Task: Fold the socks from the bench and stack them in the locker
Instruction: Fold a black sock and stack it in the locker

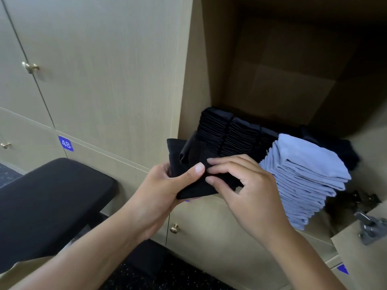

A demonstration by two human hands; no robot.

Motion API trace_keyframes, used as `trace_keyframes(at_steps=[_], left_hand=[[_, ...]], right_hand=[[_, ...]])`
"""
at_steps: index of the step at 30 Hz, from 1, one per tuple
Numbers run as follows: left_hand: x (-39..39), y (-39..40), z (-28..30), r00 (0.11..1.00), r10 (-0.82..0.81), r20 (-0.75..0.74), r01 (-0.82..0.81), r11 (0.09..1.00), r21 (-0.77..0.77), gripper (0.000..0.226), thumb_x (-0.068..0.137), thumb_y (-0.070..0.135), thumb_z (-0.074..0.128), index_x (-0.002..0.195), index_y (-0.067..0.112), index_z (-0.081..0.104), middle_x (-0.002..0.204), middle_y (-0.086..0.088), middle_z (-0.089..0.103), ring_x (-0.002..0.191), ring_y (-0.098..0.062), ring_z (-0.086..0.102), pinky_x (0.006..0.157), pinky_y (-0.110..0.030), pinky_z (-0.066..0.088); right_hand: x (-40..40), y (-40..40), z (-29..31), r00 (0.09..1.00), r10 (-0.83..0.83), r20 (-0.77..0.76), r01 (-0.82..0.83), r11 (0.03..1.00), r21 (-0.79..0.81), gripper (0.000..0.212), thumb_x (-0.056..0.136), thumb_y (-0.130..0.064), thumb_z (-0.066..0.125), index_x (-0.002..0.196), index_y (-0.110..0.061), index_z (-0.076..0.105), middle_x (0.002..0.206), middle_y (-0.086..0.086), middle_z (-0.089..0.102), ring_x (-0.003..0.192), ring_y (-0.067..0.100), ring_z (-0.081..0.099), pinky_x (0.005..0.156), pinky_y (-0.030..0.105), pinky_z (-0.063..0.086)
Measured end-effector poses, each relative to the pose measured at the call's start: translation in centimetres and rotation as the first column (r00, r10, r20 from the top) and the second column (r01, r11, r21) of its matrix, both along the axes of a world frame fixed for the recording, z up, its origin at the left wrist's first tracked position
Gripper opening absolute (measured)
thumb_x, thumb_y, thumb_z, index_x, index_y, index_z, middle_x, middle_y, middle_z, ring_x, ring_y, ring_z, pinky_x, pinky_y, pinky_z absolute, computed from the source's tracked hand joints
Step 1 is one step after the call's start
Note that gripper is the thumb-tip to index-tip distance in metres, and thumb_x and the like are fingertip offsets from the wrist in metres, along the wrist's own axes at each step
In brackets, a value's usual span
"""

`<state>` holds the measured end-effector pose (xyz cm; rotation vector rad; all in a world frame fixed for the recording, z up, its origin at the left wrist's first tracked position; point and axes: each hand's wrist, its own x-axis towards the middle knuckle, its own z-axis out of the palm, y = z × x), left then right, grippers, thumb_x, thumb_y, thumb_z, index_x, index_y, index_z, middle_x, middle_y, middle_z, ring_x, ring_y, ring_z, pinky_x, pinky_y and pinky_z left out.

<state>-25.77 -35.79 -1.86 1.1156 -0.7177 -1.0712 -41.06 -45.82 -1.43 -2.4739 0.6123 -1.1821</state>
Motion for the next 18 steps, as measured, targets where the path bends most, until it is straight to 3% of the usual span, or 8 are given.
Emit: trace_keyframes(at_steps=[6, 11, 15, 18], left_hand=[[-0.26, -0.05, 0.03, 0.988, 0.080, -0.131, -0.074, 0.996, 0.053, 0.027, 0.101, 0.023, 0.057, 0.116, 0.008, 0.074, 0.114, -0.014, 0.077, 0.103, -0.024, 0.073, 0.105, -0.049, 0.050], [-0.01, 0.07, 0.15, 0.985, 0.117, -0.129, -0.105, 0.990, 0.095, 0.026, 0.101, 0.024, 0.058, 0.116, 0.008, 0.073, 0.112, -0.014, 0.077, 0.099, -0.027, 0.073, 0.106, -0.055, 0.048], [-0.05, 0.07, 0.31, 0.991, 0.064, -0.121, -0.052, 0.993, 0.104, 0.035, 0.104, 0.036, 0.051, 0.121, 0.014, 0.072, 0.114, -0.009, 0.077, 0.107, -0.025, 0.074, 0.097, -0.046, 0.055], [-0.14, 0.16, 0.30, 0.993, 0.022, -0.114, -0.012, 0.996, 0.086, 0.043, 0.106, 0.047, 0.042, 0.123, 0.021, 0.072, 0.118, -0.007, 0.076, 0.111, -0.024, 0.073, 0.098, -0.045, 0.053]], right_hand=[[-0.30, 0.16, 0.43, 0.999, -0.007, 0.034, 0.006, 0.999, 0.037, 0.022, 0.081, -0.017, 0.084, 0.100, -0.022, 0.076, 0.112, -0.019, 0.069, 0.117, 0.004, 0.059, 0.100, 0.013, 0.040], [-0.62, -0.01, 0.53, 0.997, -0.002, -0.082, 0.011, 0.994, 0.109, 0.033, 0.079, -0.030, 0.085, 0.108, -0.030, 0.069, 0.124, -0.025, 0.062, 0.125, 0.000, 0.052, 0.102, 0.011, 0.035], [-0.66, 0.08, 0.63, 0.992, -0.011, -0.127, 0.029, 0.990, 0.141, 0.035, 0.078, -0.034, 0.083, 0.109, -0.033, 0.066, 0.127, -0.027, 0.060, 0.127, -0.003, 0.049, 0.101, 0.011, 0.035], [-0.62, 0.17, 0.62, 0.982, -0.015, -0.186, 0.043, 0.988, 0.147, 0.037, 0.080, -0.035, 0.081, 0.111, -0.038, 0.061, 0.125, -0.030, 0.057, 0.125, -0.003, 0.048, 0.099, 0.017, 0.039]])
